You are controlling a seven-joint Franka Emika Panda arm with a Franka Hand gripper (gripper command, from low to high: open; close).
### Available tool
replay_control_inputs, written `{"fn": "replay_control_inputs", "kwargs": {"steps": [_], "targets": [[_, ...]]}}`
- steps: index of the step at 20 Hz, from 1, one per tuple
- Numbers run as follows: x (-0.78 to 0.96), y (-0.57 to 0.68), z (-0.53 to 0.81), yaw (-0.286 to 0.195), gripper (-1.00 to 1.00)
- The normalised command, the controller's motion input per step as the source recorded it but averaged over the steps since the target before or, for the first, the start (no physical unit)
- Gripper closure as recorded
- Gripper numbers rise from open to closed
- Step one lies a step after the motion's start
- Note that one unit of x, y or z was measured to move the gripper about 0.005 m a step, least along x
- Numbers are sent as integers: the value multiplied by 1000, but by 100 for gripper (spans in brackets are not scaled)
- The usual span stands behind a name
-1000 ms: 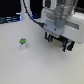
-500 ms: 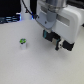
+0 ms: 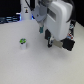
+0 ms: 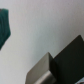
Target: Open the kcup holder, insert the kcup into the holder, and close the kcup holder
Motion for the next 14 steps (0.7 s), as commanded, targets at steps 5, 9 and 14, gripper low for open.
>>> {"fn": "replay_control_inputs", "kwargs": {"steps": [5, 9, 14], "targets": [[-316, -457, 1, -221, -100], [-280, -515, -24, -206, -100], [-265, -536, -106, -207, -100]]}}
